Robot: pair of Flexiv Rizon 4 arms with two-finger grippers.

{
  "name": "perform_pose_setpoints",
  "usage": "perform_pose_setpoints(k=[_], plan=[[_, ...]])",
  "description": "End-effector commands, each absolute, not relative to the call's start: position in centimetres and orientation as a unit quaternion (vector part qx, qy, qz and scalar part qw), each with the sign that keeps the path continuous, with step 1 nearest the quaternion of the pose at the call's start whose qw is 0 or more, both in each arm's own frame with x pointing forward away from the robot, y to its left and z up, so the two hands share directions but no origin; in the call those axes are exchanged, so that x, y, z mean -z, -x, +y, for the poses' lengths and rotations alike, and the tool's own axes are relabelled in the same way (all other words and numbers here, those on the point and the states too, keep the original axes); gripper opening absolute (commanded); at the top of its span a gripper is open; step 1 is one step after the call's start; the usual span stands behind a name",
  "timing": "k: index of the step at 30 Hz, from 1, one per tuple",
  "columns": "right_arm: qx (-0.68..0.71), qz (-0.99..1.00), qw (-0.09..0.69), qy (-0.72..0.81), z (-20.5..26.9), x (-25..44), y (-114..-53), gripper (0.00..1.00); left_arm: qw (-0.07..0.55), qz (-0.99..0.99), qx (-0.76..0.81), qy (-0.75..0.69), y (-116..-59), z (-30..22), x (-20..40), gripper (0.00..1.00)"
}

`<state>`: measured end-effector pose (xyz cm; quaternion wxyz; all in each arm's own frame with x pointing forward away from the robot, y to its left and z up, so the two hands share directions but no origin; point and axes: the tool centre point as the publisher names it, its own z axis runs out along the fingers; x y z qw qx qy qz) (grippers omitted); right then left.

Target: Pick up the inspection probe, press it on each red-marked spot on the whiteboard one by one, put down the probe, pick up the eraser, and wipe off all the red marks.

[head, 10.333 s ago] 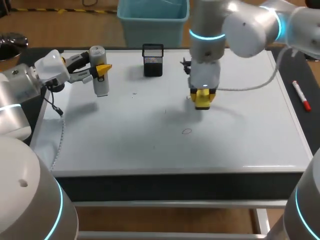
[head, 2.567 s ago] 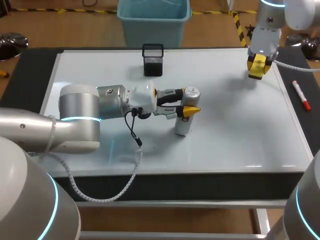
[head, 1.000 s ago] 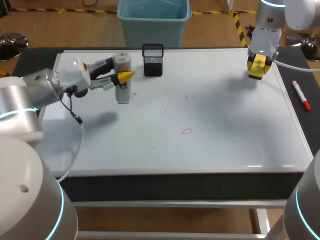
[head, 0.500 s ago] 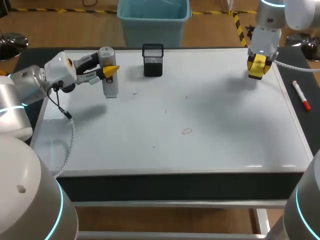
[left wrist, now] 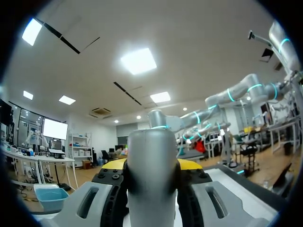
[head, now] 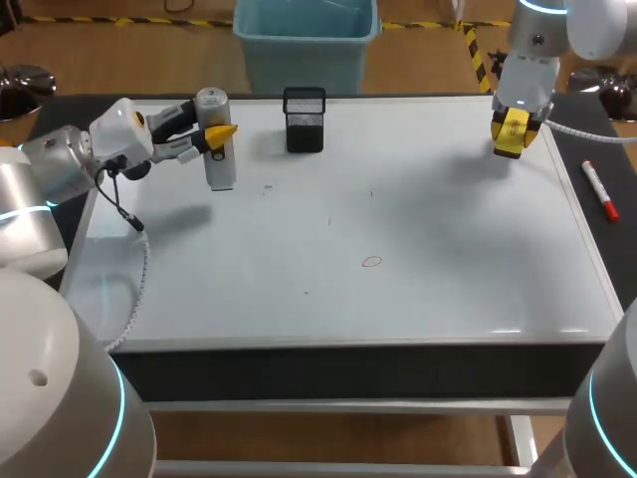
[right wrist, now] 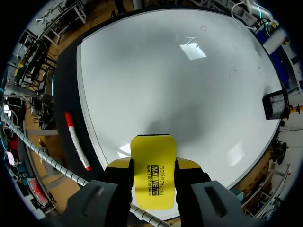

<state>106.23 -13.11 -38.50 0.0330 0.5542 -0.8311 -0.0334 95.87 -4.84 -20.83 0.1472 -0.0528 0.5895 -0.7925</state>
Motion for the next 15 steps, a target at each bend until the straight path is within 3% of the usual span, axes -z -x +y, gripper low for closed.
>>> perform_pose_setpoints(k=[1,15], plan=[[0.025,-0.812,0.026,-0.582,-10.7,38.1,-102.3,0.0,0.146,0.589,0.793,0.052,-96.0,-4.8,20.8,0.0],[0.036,-0.742,0.006,-0.669,-0.1,37.2,-89.1,0.0,0.146,0.589,0.793,0.052,-96.0,-4.8,20.8,0.0]])
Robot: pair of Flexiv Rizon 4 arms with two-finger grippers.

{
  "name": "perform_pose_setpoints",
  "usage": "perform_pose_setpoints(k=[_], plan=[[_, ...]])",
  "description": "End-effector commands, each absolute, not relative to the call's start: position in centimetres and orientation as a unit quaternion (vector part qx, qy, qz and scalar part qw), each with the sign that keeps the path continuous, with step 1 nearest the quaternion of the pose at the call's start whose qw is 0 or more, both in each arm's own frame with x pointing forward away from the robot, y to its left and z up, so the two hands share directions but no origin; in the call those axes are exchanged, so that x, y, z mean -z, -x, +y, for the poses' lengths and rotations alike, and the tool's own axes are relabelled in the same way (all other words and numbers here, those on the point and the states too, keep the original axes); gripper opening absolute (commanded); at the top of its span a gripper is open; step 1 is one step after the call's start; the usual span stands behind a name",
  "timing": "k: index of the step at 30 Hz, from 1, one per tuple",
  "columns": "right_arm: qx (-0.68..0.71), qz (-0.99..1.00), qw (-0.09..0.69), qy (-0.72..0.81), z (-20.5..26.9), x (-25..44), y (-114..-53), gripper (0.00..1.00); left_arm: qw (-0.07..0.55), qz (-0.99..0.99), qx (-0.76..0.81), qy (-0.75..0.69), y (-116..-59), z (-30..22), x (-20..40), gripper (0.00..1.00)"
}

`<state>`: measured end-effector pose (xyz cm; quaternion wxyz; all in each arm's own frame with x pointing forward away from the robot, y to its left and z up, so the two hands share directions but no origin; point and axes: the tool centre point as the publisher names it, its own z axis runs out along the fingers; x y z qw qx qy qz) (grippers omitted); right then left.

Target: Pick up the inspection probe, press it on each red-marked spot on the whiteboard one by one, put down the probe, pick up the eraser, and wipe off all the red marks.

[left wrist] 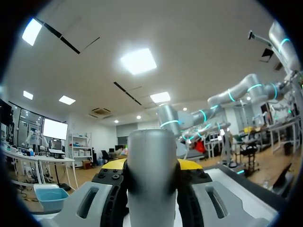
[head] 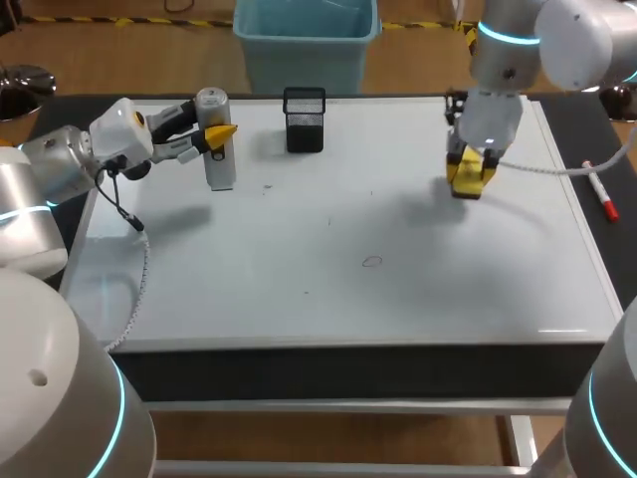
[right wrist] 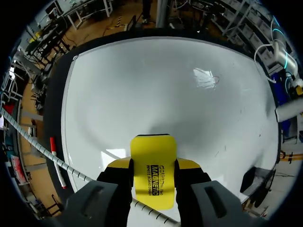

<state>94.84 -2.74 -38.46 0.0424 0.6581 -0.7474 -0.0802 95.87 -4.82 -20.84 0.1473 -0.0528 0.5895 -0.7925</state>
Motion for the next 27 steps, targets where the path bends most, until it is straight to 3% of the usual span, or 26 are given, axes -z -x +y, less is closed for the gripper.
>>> perform_pose_setpoints(k=[1,11,27], plan=[[0.03,-0.738,0.006,-0.675,0.6,37.2,-88.4,0.0,0.146,0.589,0.793,0.052,-96.0,-4.8,20.8,0.0],[0.031,-0.695,0.02,-0.718,8.8,38.8,-81.5,0.0,0.146,0.589,0.793,0.052,-96.0,-4.8,20.8,0.0],[0.019,-0.674,0.011,-0.739,12.8,39.8,-80.0,0.0,0.146,0.589,0.793,0.052,-96.0,-4.8,20.8,0.0]])
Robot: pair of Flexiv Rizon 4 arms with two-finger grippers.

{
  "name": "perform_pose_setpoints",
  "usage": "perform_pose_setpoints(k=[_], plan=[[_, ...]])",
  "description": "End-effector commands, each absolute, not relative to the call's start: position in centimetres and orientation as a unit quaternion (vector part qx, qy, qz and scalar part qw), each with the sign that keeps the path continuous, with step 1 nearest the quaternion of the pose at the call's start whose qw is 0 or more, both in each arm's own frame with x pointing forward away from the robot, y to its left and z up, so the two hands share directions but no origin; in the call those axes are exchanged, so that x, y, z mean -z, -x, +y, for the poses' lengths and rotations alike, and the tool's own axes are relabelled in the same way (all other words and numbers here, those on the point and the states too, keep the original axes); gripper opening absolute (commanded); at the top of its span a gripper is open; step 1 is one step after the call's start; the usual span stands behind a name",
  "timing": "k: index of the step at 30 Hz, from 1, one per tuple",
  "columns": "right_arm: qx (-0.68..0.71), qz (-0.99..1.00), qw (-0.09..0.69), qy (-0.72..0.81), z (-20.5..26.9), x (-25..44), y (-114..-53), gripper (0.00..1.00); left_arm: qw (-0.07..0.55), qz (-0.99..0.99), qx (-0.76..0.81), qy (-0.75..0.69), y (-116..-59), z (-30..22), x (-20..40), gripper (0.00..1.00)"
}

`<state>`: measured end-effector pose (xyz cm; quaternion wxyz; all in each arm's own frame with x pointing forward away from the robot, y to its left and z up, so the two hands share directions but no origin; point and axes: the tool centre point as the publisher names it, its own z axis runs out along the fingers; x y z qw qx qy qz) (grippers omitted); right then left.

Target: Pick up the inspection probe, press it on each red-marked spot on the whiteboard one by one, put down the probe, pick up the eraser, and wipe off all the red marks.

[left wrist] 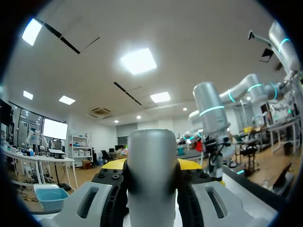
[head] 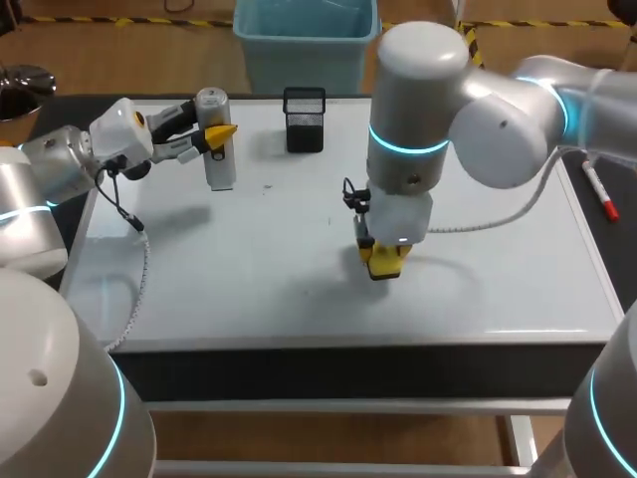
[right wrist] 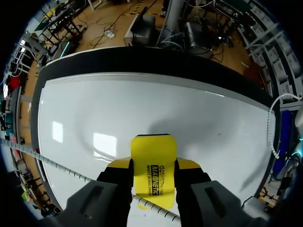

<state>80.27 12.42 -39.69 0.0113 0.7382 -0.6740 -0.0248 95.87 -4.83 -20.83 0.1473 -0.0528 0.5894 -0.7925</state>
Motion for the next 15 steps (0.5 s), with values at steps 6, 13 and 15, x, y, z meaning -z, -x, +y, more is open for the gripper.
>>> perform_pose_setpoints(k=[6,13,15], plan=[[0.032,-0.672,0.003,-0.74,13.4,40.5,-79.8,0.0,0.146,0.589,0.793,0.052,-96.0,-4.8,20.8,0.0],[0.049,-0.659,0.008,-0.751,13.7,42.2,-79.4,0.0,0.146,0.589,0.793,0.052,-96.0,-4.8,20.8,0.0],[0.049,-0.656,0.011,-0.753,13.8,42.7,-79.4,0.0,0.146,0.589,0.793,0.052,-96.0,-4.8,20.8,0.0]])
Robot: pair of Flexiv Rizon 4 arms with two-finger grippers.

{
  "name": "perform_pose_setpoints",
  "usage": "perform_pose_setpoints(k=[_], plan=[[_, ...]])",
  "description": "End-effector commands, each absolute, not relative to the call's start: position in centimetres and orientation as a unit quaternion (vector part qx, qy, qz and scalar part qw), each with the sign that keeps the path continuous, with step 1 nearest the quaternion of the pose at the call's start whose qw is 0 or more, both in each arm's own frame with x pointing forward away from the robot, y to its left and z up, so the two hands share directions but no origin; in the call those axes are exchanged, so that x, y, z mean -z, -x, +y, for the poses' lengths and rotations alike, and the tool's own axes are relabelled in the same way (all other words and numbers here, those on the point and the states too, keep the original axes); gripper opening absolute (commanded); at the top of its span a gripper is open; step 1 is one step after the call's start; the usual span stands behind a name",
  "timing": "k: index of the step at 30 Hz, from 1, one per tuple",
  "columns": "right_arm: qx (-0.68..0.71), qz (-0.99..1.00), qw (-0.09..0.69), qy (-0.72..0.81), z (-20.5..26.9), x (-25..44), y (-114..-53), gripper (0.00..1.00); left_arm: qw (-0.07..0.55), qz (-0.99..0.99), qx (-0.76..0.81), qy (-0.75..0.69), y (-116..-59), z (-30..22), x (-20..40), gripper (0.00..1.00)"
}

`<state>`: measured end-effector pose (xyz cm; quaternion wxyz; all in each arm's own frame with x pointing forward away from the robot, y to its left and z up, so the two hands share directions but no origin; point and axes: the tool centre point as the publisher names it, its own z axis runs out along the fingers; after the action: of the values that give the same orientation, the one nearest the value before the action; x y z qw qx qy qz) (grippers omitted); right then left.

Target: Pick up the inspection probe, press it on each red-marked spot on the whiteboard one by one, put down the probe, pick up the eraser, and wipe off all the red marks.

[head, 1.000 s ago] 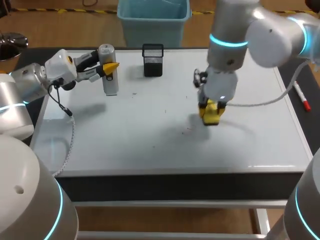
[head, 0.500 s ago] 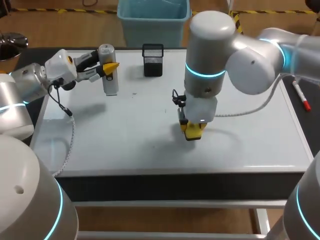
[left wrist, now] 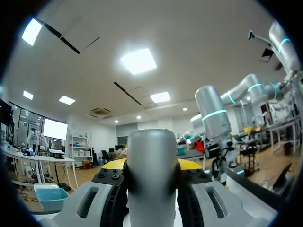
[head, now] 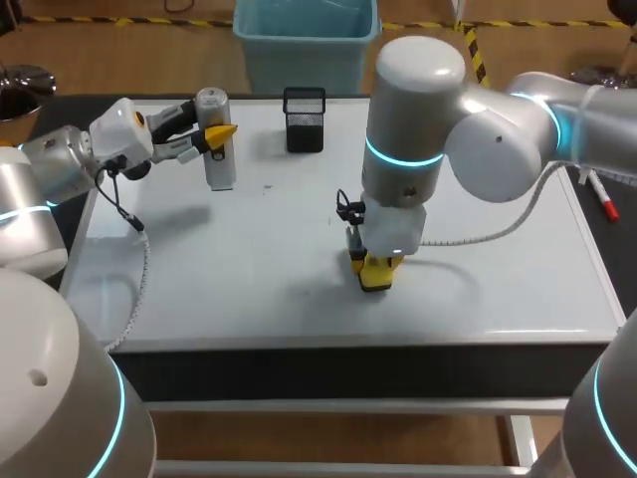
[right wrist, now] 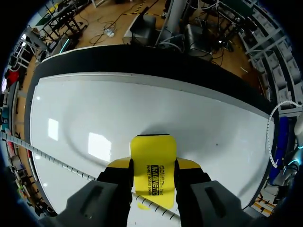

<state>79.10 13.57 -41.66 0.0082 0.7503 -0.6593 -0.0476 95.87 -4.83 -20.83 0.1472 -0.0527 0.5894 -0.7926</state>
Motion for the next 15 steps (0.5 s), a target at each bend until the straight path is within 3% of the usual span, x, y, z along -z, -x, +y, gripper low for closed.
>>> perform_pose_setpoints(k=[1,15], plan=[[0.048,-0.654,0.013,-0.755,13.8,43.0,-79.3,0.0,0.146,0.589,0.793,0.052,-96.0,-4.8,20.8,0.0],[0.029,-0.683,0.025,-0.729,10.5,44.9,-82.1,0.0,0.146,0.589,0.793,0.052,-96.0,-4.8,20.8,0.0]])
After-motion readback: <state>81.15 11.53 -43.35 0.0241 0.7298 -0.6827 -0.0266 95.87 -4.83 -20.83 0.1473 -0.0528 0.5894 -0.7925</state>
